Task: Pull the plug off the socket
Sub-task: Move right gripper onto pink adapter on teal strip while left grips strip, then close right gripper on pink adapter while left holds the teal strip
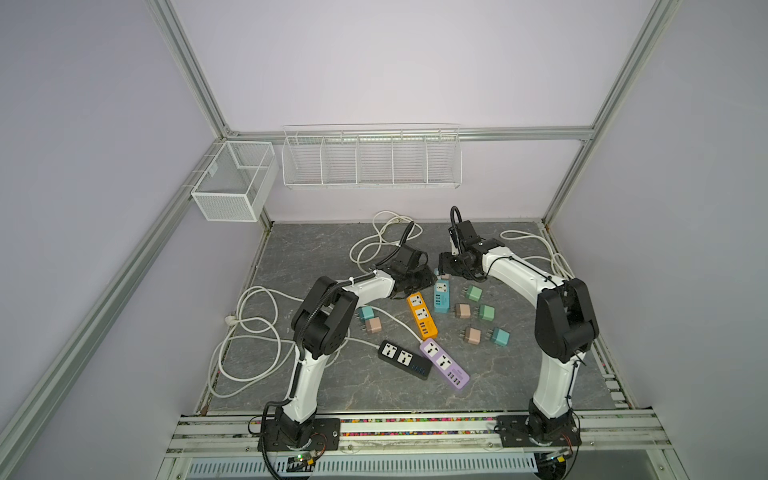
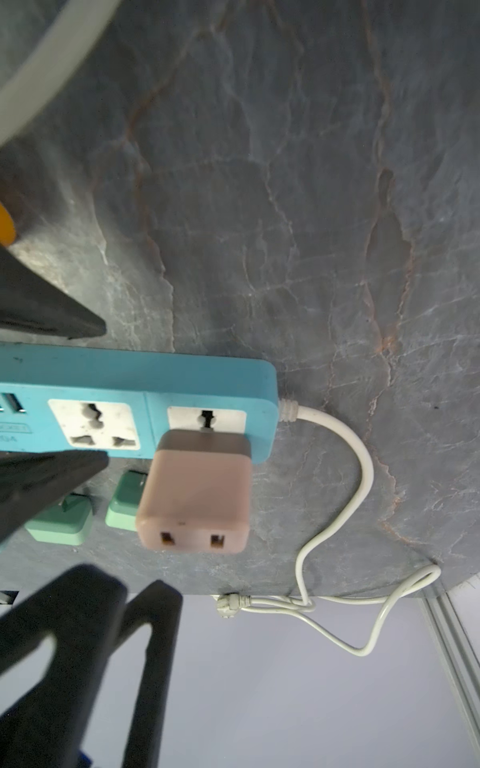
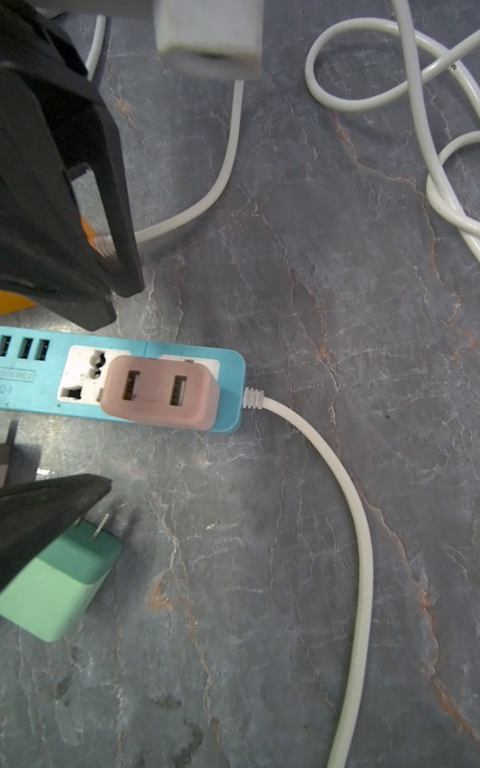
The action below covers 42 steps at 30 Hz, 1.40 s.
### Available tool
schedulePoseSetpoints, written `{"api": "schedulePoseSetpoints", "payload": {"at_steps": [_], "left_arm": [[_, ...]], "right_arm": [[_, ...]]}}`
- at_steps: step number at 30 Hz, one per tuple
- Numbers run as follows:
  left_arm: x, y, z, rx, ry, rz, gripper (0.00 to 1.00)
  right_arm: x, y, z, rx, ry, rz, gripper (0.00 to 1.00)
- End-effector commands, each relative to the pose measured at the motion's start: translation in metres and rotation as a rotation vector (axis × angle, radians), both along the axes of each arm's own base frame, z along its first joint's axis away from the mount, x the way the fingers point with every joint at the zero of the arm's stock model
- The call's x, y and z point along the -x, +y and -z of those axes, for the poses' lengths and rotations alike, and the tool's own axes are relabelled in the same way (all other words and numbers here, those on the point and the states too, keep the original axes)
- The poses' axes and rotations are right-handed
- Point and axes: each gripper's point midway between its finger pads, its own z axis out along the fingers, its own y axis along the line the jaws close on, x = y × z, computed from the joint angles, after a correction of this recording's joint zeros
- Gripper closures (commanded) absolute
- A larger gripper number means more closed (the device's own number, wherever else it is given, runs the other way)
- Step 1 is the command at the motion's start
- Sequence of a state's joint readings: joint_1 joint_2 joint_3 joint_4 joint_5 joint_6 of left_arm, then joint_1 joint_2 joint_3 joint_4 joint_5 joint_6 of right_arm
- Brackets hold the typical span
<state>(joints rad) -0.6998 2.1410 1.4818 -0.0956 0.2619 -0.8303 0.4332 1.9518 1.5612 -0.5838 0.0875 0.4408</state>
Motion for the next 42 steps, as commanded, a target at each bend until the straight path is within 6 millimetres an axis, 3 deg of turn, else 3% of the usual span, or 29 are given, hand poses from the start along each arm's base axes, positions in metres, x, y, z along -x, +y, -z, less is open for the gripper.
{"api": "schedulePoseSetpoints", "payload": {"at_steps": [1, 18, 28, 42], "left_arm": [[-0.009, -0.008, -0.001, 0.032, -0.007, 0.01, 0.56], [-0.012, -0.015, 0.024, 0.019, 0.034, 0.025, 0.64], [0.001, -0.016, 0.044, -0.013, 0.069, 0.034, 0.66], [0.014, -0.012, 0.057, -0.059, 0.086, 0.041, 0.67]], "right_arm": [[-0.003, 0.001, 0.006, 0.032, 0.021, -0.004, 0.33], [-0.014, 0.005, 0.032, 0.075, 0.06, -0.016, 0.46], [-0.014, 0.007, 0.045, 0.09, 0.079, -0.023, 0.52], [-0.012, 0.008, 0.055, 0.09, 0.101, -0.03, 0.63]]}}
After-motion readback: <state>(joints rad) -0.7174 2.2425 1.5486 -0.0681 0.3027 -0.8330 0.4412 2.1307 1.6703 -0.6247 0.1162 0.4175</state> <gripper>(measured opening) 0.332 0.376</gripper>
